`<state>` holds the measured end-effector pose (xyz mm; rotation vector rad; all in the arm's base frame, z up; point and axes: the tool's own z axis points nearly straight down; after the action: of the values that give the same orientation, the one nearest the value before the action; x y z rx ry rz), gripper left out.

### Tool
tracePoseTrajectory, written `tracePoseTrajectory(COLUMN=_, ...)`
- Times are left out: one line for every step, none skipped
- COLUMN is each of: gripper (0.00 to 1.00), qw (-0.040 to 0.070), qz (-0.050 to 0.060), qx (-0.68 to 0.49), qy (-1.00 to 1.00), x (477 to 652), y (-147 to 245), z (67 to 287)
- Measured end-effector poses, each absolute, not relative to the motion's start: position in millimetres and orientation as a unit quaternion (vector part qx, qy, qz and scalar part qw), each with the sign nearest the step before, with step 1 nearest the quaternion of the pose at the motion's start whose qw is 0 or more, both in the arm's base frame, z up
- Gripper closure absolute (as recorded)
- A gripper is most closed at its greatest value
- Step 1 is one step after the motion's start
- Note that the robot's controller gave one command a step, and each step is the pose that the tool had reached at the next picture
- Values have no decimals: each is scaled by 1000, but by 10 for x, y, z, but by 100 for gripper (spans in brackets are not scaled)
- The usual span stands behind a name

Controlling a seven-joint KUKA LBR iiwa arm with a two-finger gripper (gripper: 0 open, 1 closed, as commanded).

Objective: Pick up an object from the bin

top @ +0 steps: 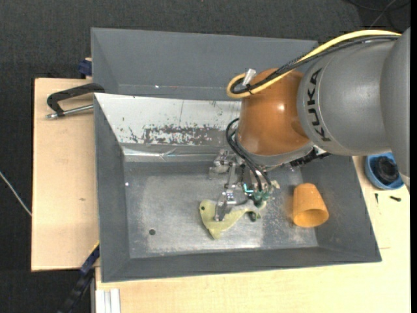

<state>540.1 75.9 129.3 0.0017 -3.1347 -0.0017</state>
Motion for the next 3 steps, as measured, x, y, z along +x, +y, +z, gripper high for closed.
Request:
tracePoseTrajectory(gripper=0, qw=0, qz=-3, qx=45, qy=-999, x=5340, y=502, z=728)
tracePoseTrajectory(gripper=0, qw=-4, qz=-1, qx=105, qy=-995, x=5654, y=506, z=925)
tracePoseTrajectory(gripper=0, qw=-2, qz=-1, qx=193, qy=-981, x=5565, y=465, z=744)
